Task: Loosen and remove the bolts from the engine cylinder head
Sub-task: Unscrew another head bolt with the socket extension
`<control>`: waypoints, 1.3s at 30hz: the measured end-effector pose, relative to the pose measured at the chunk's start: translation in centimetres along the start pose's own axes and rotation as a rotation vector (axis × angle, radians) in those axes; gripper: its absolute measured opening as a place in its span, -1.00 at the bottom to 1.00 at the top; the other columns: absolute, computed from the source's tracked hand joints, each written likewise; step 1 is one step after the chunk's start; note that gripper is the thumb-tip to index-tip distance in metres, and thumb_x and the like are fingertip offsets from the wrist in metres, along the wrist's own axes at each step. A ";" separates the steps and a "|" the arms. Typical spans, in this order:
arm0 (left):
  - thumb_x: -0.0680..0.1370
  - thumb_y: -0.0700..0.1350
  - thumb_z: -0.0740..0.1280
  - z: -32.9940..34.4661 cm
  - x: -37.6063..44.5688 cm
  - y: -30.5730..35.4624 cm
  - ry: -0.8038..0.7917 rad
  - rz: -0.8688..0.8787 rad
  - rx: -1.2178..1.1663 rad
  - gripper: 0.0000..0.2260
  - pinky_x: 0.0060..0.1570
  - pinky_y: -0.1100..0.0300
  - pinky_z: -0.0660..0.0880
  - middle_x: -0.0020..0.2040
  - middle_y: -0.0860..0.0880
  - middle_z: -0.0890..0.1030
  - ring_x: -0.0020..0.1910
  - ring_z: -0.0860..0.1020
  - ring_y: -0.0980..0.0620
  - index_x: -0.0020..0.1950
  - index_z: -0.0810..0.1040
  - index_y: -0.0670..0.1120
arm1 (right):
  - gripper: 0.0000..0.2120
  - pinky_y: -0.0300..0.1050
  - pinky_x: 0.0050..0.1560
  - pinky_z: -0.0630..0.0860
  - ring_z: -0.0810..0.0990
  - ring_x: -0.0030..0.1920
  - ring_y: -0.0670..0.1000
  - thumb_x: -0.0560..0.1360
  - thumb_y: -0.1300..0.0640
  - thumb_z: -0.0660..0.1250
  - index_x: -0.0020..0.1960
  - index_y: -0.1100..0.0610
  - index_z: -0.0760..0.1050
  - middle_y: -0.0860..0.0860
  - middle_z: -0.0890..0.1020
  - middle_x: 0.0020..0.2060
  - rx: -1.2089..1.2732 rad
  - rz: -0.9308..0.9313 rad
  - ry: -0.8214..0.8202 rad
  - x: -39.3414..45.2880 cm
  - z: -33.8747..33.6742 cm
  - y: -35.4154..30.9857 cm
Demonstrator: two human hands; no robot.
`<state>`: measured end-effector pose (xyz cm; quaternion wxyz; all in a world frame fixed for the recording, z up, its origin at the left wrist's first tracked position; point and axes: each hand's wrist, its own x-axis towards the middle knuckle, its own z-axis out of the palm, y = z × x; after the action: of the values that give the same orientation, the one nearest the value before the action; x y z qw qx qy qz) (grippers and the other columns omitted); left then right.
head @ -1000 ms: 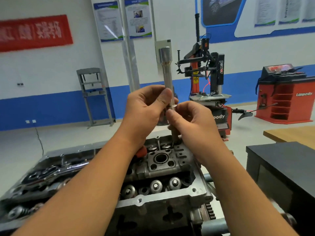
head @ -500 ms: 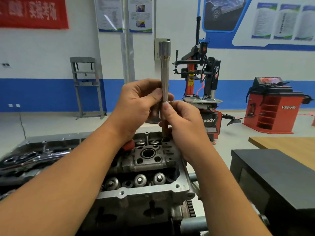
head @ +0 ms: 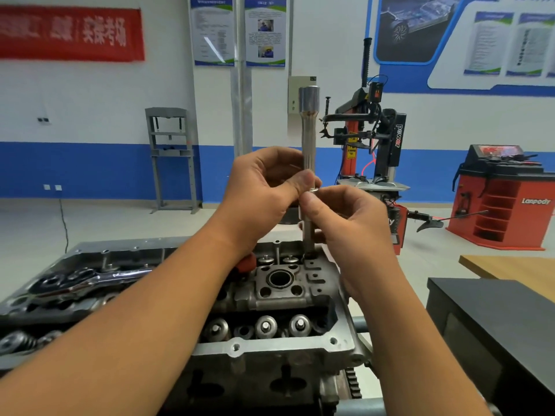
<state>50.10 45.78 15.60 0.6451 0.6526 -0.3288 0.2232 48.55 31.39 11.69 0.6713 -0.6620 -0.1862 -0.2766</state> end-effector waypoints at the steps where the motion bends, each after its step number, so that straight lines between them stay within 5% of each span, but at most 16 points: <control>1: 0.52 -0.24 0.53 0.0 0.0 0.0 0.035 0.003 0.023 -0.87 -0.28 0.33 0.57 -0.12 -0.07 0.77 -0.18 0.73 0.07 0.03 0.65 -0.10 | -0.82 0.04 -0.12 0.68 0.71 -0.19 0.01 0.42 0.05 0.61 -0.09 0.07 0.66 0.01 0.73 -0.22 -0.014 -0.012 0.018 0.0 -0.1 0.1; 4: 0.39 -0.08 0.60 0.0 0.0 0.0 0.073 0.001 0.057 -0.76 -0.26 0.32 0.58 -0.18 0.02 0.73 -0.20 0.70 0.11 -0.03 0.66 -0.09 | -0.80 -0.01 -0.19 0.65 0.68 -0.25 0.01 0.38 0.07 0.65 -0.13 0.05 0.65 0.03 0.72 -0.25 -0.082 -0.043 -0.004 -0.1 -0.1 0.3; 10: 0.68 -0.27 0.31 0.1 -0.1 0.1 -0.064 -0.079 -0.130 -0.85 -0.46 0.37 0.47 -0.08 -0.13 0.75 -0.43 0.60 0.18 0.21 0.63 -0.24 | -0.97 0.32 -0.01 0.65 0.73 -0.13 0.19 0.57 0.12 0.46 -0.03 0.05 0.68 0.10 0.74 -0.19 -0.086 -0.039 -0.063 -0.1 0.1 0.4; 15: 0.52 -0.20 0.54 -0.1 0.0 -0.1 0.043 -0.022 0.037 -0.88 -0.39 0.34 0.54 -0.19 0.00 0.74 -0.27 0.68 0.16 0.01 0.66 -0.15 | -0.79 0.00 -0.20 0.65 0.68 -0.27 -0.05 0.39 0.03 0.65 -0.12 0.01 0.64 -0.06 0.72 -0.26 -0.104 -0.072 0.058 -0.2 0.1 0.3; 18: 0.48 -0.12 0.55 0.0 0.0 0.0 0.046 -0.025 0.032 -0.84 -0.41 0.37 0.51 -0.18 -0.01 0.73 -0.36 0.63 0.19 -0.01 0.67 -0.15 | -0.83 0.16 -0.15 0.69 0.69 -0.24 0.06 0.41 0.04 0.63 -0.14 0.02 0.64 -0.02 0.71 -0.27 -0.114 -0.063 0.066 -0.2 0.1 0.3; 21: 0.65 -0.24 0.36 0.3 -0.3 0.3 -0.049 -0.077 -0.165 -0.81 -0.45 0.40 0.49 -0.04 -0.21 0.72 -0.46 0.60 0.21 0.20 0.61 -0.32 | -0.94 0.29 -0.08 0.67 0.71 -0.16 0.15 0.53 0.13 0.51 -0.08 0.00 0.66 -0.02 0.73 -0.24 -0.106 -0.075 0.015 -0.2 0.1 0.3; 23: 0.67 -0.31 0.31 0.3 -0.3 0.3 -0.060 -0.076 -0.165 -0.83 -0.43 0.39 0.51 -0.05 -0.21 0.71 -0.43 0.63 0.19 0.23 0.59 -0.33 | -0.94 0.26 -0.07 0.68 0.72 -0.16 0.09 0.55 0.13 0.49 -0.05 -0.02 0.66 -0.05 0.74 -0.21 -0.116 -0.091 0.001 -0.2 0.2 0.3; 27: 0.52 -0.28 0.52 0.0 0.1 0.1 0.036 -0.033 -0.032 -0.88 -0.28 0.30 0.59 -0.21 0.03 0.73 -0.25 0.70 0.12 0.02 0.66 -0.15 | -0.77 0.05 -0.15 0.67 0.69 -0.25 -0.05 0.37 -0.03 0.65 -0.12 -0.02 0.63 -0.09 0.72 -0.24 -0.202 -0.097 0.074 -0.4 0.3 0.3; 34: 0.69 -0.24 0.31 -0.2 0.1 0.3 -0.073 -0.130 -0.160 -0.86 -0.49 0.32 0.37 -0.03 -0.15 0.76 -0.53 0.42 0.14 0.16 0.66 -0.20 | -0.92 0.22 -0.02 0.68 0.73 -0.16 0.05 0.57 0.17 0.47 -0.04 0.00 0.65 -0.04 0.74 -0.20 -0.149 -0.082 -0.007 -0.3 0.4 0.1; 39: 0.55 -0.26 0.50 0.0 -0.1 0.4 0.022 -0.086 -0.097 -0.92 -0.42 0.30 0.54 -0.15 -0.14 0.74 -0.35 0.67 0.10 0.03 0.67 -0.18 | -0.81 -0.02 -0.16 0.68 0.68 -0.26 -0.10 0.41 -0.02 0.62 -0.12 -0.03 0.62 -0.11 0.71 -0.24 -0.212 -0.089 0.064 -0.5 0.3 -0.1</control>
<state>49.71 45.77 15.82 0.6886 0.6316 -0.3038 0.1863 48.17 31.73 11.45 0.5900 -0.7112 -0.1638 -0.3453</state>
